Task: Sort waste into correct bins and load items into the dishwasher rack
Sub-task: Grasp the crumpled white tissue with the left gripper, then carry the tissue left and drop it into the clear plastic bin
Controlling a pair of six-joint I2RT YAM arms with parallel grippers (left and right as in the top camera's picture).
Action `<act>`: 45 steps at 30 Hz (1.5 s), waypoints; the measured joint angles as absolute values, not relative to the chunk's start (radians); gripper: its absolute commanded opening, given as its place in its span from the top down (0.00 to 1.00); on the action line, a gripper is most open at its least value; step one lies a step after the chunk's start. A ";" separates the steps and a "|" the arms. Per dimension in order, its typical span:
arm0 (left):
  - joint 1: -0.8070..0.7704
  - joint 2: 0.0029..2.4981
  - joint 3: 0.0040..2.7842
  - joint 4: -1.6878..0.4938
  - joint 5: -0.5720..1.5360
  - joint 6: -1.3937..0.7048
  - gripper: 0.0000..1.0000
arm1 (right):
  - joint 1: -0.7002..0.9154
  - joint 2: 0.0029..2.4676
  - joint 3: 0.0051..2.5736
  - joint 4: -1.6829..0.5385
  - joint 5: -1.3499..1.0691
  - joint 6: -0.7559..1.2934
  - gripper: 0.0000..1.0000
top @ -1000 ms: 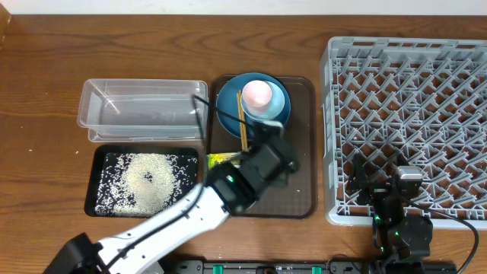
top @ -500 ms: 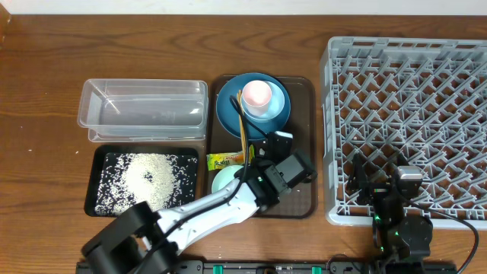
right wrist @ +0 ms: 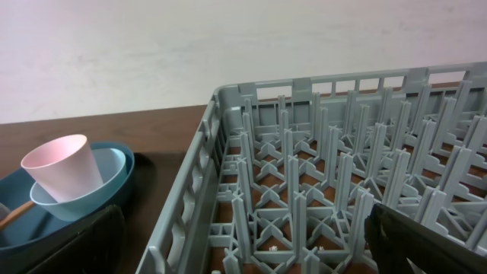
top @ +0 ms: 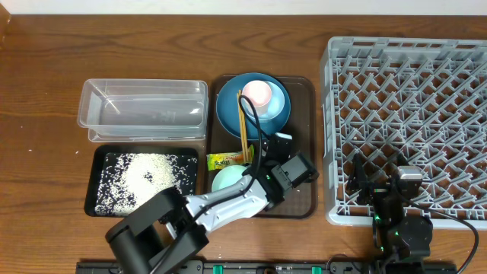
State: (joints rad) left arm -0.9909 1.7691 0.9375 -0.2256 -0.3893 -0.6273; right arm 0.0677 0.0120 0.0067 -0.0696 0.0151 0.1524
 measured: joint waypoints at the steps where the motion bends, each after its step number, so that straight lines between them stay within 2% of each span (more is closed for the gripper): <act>1: -0.991 1.772 0.937 -0.225 -0.390 -0.627 0.43 | 0.068 0.012 0.007 -0.070 0.015 0.152 0.01; 6: -0.991 1.778 0.937 -0.223 -0.392 -0.627 0.44 | 0.068 0.012 0.007 -0.070 0.015 0.152 0.01; 10: -0.991 1.779 0.937 -0.220 -0.391 -0.626 0.55 | 0.068 0.012 0.007 -0.070 0.015 0.152 0.01; 35: -0.991 1.782 0.937 -0.167 -0.260 -0.624 0.55 | 0.068 0.012 0.007 -0.070 0.015 0.152 0.01; 43: -0.990 1.824 0.937 -0.158 -0.264 -0.628 0.81 | 0.068 0.012 0.007 -0.069 0.015 0.152 0.01; 45: -0.988 1.824 0.937 -0.156 -0.265 -0.633 0.94 | 0.068 0.012 0.007 -0.070 0.015 0.152 0.01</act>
